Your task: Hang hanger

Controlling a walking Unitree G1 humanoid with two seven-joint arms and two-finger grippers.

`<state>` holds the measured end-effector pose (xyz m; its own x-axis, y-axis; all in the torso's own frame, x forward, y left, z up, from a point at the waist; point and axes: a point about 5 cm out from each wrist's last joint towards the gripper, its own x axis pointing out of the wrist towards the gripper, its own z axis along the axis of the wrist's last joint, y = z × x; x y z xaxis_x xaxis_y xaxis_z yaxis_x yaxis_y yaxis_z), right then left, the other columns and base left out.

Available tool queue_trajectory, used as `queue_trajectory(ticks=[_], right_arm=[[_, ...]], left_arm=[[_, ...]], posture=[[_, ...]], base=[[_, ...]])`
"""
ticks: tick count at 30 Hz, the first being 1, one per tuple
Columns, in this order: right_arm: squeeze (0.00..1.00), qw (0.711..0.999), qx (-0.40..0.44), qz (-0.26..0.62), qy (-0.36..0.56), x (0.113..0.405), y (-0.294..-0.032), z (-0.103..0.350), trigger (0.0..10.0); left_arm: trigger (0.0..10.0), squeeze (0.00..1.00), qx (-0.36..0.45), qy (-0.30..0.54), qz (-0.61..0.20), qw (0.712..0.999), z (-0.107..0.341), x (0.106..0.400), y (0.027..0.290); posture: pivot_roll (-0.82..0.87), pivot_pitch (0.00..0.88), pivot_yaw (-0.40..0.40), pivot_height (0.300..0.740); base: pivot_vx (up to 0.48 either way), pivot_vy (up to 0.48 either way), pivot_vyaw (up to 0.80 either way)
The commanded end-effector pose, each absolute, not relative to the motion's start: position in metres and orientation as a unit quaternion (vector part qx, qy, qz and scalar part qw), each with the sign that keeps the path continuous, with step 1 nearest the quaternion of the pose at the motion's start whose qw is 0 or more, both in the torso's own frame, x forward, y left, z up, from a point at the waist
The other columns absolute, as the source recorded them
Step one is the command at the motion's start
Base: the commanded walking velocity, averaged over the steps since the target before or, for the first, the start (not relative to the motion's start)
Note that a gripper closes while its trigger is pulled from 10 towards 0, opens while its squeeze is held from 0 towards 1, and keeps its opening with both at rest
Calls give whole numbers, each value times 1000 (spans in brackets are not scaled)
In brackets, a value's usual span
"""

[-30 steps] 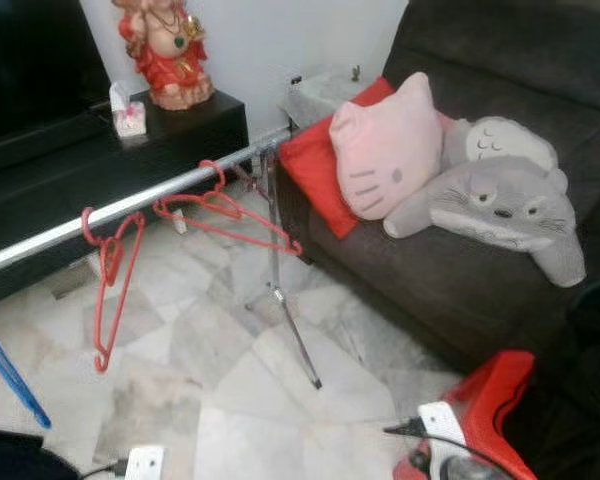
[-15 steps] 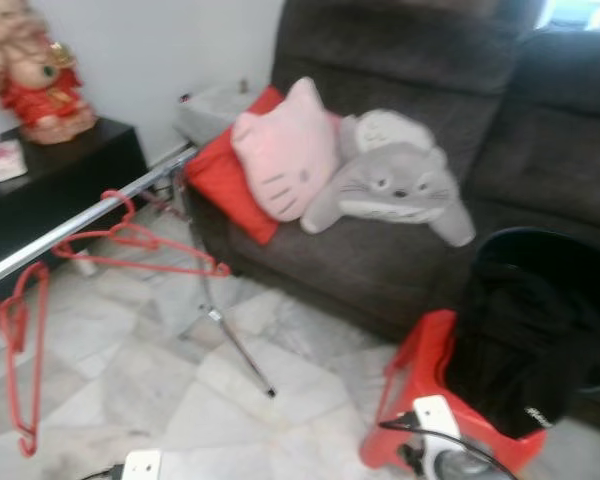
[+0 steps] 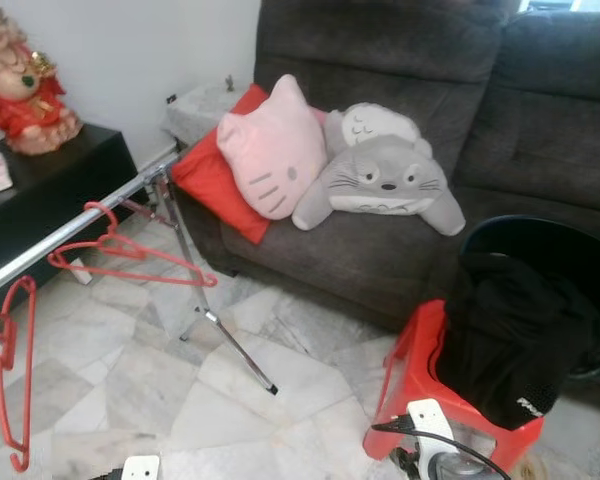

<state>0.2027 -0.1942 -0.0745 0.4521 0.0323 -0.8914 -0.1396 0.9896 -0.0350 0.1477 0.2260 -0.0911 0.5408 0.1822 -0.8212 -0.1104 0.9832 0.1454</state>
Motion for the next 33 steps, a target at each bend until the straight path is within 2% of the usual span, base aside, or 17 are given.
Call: queue_trajectory(ticks=[1,13,18,33], right_arm=[[0,849,-53,51,523,203,-194,-74,10000],[0,848,-50,54,524,203,-193,-74,10000],[0,848,-51,54,525,203,-194,-74,10000],[0,848,-51,56,525,203,-194,-74,10000]], left_arm=[[10000,0,45,476,77,875,-92,145,225],[10000,0,58,476,65,875,-92,145,225],[10000,0,64,478,63,873,-93,143,226],[10000,0,70,477,60,874,-93,142,224]], posture=[[-77,0,44,740],[-78,0,44,740],[-78,0,45,740],[-78,0,44,740]], base=[[0,0,-656],[0,0,-671],[0,-370,-688],[0,0,-687]])
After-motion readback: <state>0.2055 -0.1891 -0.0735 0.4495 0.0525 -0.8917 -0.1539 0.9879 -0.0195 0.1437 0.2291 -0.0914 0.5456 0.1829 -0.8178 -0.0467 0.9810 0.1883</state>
